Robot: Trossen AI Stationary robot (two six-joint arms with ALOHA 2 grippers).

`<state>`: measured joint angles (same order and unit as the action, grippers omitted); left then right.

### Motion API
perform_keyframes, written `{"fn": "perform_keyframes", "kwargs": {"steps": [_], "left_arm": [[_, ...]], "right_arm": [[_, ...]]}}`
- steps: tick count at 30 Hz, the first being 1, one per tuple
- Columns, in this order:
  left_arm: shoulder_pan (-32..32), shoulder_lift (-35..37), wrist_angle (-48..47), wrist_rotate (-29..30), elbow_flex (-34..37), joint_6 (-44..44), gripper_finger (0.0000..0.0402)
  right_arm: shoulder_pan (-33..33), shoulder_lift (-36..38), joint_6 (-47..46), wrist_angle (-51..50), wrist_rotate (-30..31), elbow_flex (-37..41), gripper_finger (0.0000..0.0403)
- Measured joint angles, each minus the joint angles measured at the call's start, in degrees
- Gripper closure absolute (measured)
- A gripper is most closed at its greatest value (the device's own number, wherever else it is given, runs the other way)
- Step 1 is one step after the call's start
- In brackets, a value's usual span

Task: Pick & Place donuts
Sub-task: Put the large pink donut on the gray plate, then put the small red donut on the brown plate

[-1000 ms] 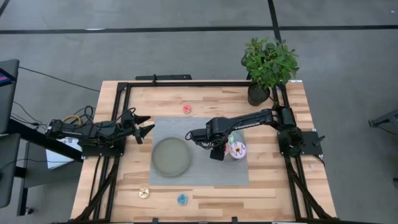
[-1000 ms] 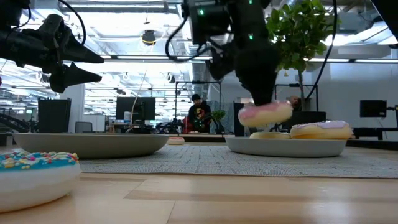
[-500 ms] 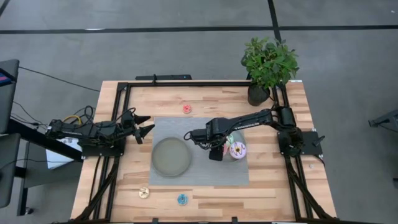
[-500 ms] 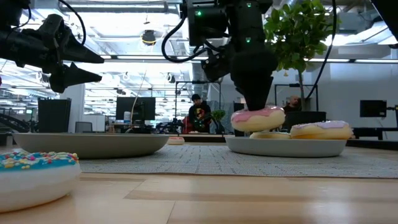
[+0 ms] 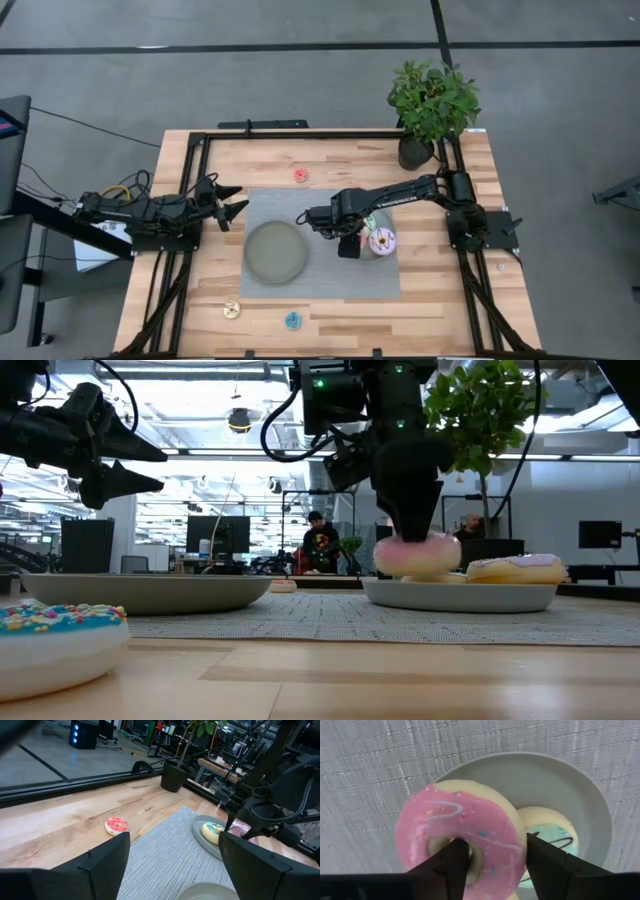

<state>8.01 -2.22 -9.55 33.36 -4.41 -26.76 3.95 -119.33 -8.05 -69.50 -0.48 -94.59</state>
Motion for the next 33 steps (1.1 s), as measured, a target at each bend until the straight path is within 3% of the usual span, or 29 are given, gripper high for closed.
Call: {"fn": "perform_keyframes", "kwargs": {"steps": [14,33], "left_arm": [[0.0,0.0,0.0,0.1,0.0,0.0,0.0104],[0.0,0.0,0.0,0.3,0.0,0.0,0.0104]], "right_arm": [[-1.7,0.0,1.1,0.2,0.0,0.0,0.0191],[-3.9,8.5,-0.4,-1.8,0.5,-0.1,0.0194]]}}
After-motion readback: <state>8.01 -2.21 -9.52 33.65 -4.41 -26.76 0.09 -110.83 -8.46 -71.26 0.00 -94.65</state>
